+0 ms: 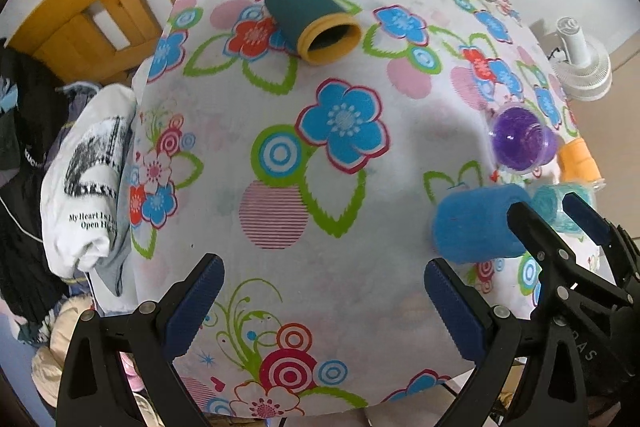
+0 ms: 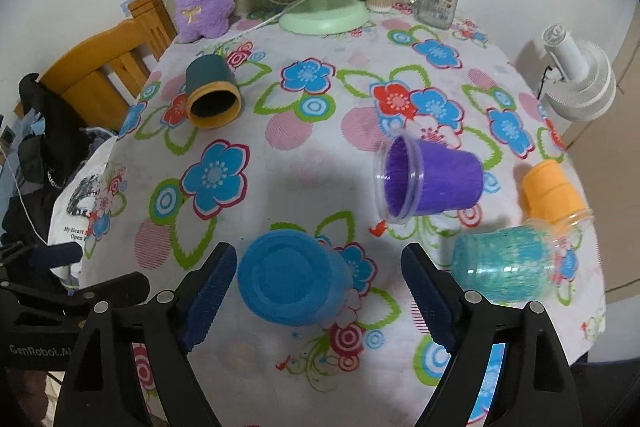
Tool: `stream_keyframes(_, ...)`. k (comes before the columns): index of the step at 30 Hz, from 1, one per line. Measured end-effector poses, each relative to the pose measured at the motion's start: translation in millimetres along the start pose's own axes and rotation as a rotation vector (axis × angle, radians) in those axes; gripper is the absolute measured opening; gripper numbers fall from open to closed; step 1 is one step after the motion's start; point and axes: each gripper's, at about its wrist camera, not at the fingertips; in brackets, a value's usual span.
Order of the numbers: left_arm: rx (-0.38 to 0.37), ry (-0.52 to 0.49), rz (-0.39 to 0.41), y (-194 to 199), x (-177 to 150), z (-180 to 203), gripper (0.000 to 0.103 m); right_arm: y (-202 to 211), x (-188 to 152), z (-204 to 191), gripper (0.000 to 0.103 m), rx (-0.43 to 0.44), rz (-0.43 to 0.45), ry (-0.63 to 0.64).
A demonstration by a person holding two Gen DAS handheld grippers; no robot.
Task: Flip cup upside down
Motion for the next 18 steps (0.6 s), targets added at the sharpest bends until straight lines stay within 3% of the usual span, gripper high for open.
stream_keyframes(10,0.003,-0.022,0.074,41,8,35,0.101,37,17,26,0.087,0.005,0.03,0.011)
stream_keyframes(18,-0.012,0.026,0.143,75,13,67,0.101,70,36,54,0.087,0.017,0.062,0.067)
Point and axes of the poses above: each gripper's, at about its wrist camera, not at the fingertips, and y roughly against the way its jaws point, z to its right, x to its top, and after that the axes turned 1 degree about z, right-handed
